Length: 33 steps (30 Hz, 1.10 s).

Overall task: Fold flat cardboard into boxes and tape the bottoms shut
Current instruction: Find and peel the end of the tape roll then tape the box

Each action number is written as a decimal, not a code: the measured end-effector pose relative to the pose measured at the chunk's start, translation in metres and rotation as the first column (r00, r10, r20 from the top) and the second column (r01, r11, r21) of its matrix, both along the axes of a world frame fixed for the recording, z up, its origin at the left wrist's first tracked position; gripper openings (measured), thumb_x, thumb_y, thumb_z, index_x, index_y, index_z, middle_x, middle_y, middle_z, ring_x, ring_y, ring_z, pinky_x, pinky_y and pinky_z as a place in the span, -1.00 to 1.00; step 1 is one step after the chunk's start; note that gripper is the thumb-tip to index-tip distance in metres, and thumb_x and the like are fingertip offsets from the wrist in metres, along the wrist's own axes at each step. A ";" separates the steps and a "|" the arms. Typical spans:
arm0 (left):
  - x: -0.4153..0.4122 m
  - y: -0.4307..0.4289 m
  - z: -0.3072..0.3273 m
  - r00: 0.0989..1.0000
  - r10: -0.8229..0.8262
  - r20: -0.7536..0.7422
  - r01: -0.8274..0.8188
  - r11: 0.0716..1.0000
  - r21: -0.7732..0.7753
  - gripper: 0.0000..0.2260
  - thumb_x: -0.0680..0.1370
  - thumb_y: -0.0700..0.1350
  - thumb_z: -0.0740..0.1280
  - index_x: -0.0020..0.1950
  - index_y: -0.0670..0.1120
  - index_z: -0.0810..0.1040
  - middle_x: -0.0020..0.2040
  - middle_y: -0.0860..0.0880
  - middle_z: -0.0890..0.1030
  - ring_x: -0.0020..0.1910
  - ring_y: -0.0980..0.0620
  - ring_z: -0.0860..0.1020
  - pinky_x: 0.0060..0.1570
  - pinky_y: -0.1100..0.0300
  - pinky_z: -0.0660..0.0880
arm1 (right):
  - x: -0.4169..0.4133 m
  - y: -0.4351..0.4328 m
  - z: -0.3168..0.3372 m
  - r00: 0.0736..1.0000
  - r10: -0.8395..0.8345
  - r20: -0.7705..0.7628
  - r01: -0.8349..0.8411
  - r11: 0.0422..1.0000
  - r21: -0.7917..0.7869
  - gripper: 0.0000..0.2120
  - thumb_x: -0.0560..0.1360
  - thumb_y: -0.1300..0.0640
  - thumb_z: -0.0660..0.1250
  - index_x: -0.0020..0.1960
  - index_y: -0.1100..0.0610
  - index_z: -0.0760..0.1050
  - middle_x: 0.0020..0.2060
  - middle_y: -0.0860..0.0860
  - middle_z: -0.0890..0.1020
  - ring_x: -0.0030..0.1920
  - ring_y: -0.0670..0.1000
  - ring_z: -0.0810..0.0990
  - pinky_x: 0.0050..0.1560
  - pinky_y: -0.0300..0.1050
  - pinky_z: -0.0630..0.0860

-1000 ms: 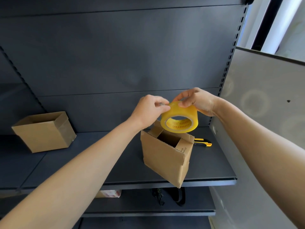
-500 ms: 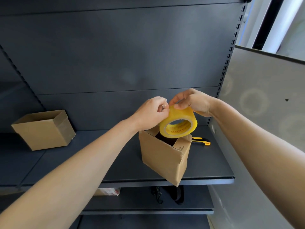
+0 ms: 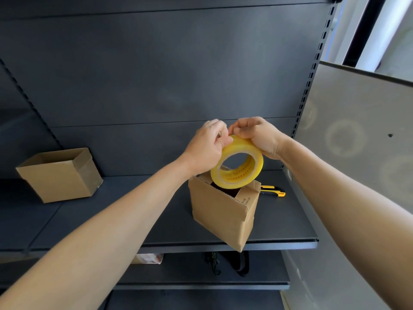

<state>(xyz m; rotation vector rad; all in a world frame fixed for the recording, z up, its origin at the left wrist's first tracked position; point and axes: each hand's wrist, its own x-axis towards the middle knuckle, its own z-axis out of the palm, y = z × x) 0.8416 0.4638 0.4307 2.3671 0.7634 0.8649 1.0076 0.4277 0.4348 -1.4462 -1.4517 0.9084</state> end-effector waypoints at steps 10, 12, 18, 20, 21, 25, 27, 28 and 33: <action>0.006 -0.010 -0.007 0.982 -0.014 0.190 0.000 0.997 0.074 -0.77 0.58 -0.29 0.23 -0.26 -0.08 0.38 -0.15 -0.11 0.55 -0.15 -0.02 0.49 -0.15 0.10 0.44 | -0.005 0.008 -0.003 0.993 -0.114 -0.012 0.112 0.986 -0.122 -0.74 0.54 0.27 0.15 -0.25 0.10 0.52 -0.48 0.01 0.53 -0.51 -0.06 0.45 -0.51 -0.24 0.42; 0.005 -0.010 -0.003 0.949 0.044 0.312 -0.025 0.998 -0.065 -0.84 0.58 -0.29 0.23 -0.20 -0.16 0.43 -0.18 -0.08 0.56 -0.21 0.07 0.50 -0.19 0.18 0.45 | -0.002 0.010 -0.005 0.982 -0.078 -0.170 0.047 0.983 -0.175 -0.71 0.57 0.24 0.11 -0.29 0.13 0.47 -0.50 0.03 0.45 -0.52 -0.03 0.36 -0.50 -0.21 0.34; -0.005 0.018 0.037 0.577 0.303 0.759 0.477 0.629 -0.614 -0.79 0.62 -0.27 0.19 -0.22 -0.19 0.39 -0.31 -0.06 0.46 -0.30 0.10 0.51 -0.10 0.19 0.60 | 0.017 0.007 -0.015 0.802 -0.187 -0.567 0.058 0.970 -0.237 -0.57 0.64 -0.03 0.08 -0.34 0.13 0.36 -0.52 0.01 0.35 -0.49 -0.02 0.27 -0.43 -0.18 0.30; -0.004 0.017 0.042 0.533 0.321 0.783 0.590 0.522 -0.616 -0.83 0.61 -0.26 0.22 -0.19 -0.19 0.42 -0.32 -0.06 0.49 -0.30 0.11 0.54 0.00 0.08 0.61 | 0.018 0.008 -0.013 0.811 -0.175 -0.559 0.034 0.967 -0.254 -0.48 0.58 -0.23 0.10 -0.38 0.11 0.37 -0.51 0.01 0.36 -0.49 -0.02 0.29 -0.42 -0.19 0.33; -0.004 0.018 0.044 0.505 0.348 0.790 0.615 0.497 -0.612 -0.83 0.61 -0.27 0.22 -0.19 -0.20 0.42 -0.31 -0.06 0.50 -0.29 0.10 0.54 0.05 0.02 0.59 | 0.018 0.008 -0.012 0.808 -0.154 -0.569 0.014 0.970 -0.242 -0.44 0.53 -0.33 0.10 -0.38 0.11 0.40 -0.49 0.01 0.36 -0.47 -0.02 0.30 -0.39 -0.17 0.35; -0.003 0.023 0.052 0.444 0.403 0.800 0.648 0.472 -0.598 -0.80 0.58 -0.37 0.22 -0.23 -0.20 0.39 -0.32 -0.10 0.46 -0.35 0.10 0.53 0.02 0.00 0.59 | 0.019 -0.005 -0.018 0.734 0.023 -0.679 -0.164 0.976 -0.143 -0.41 0.29 -0.43 0.34 -0.14 0.13 0.56 -0.35 0.05 0.44 -0.34 0.02 0.44 -0.17 -0.03 0.48; 0.000 0.023 0.057 0.443 0.402 0.801 0.647 0.475 -0.596 -0.82 0.57 -0.38 0.23 -0.21 -0.20 0.39 -0.32 -0.12 0.46 -0.35 0.08 0.52 -0.04 0.01 0.61 | 0.017 -0.012 -0.024 0.662 0.148 -0.735 -0.311 0.946 -0.089 -0.42 0.16 -0.25 0.56 -0.03 0.12 0.53 -0.27 0.08 0.52 -0.27 0.06 0.54 -0.09 0.04 0.55; 0.001 0.024 0.060 0.440 0.407 0.800 0.640 0.482 -0.598 -0.82 0.57 -0.39 0.23 -0.20 -0.21 0.40 -0.32 -0.13 0.46 -0.35 0.07 0.52 -0.07 0.00 0.62 | 0.016 -0.015 -0.025 0.641 0.188 -0.744 -0.359 0.931 -0.073 -0.44 0.13 -0.15 0.62 -0.02 0.11 0.53 -0.24 0.08 0.53 -0.24 0.07 0.56 -0.09 0.06 0.57; 0.002 0.023 0.064 0.440 0.450 0.777 0.629 0.463 -0.624 -0.83 0.57 -0.42 0.20 -0.17 -0.21 0.38 -0.31 -0.15 0.45 -0.35 0.05 0.50 -0.18 -0.01 0.61 | 0.005 -0.014 -0.029 0.778 -0.025 -0.628 -0.102 0.981 -0.166 -0.69 0.45 -0.08 0.32 0.05 0.12 0.50 -0.20 0.09 0.56 -0.28 0.04 0.60 -0.24 -0.07 0.59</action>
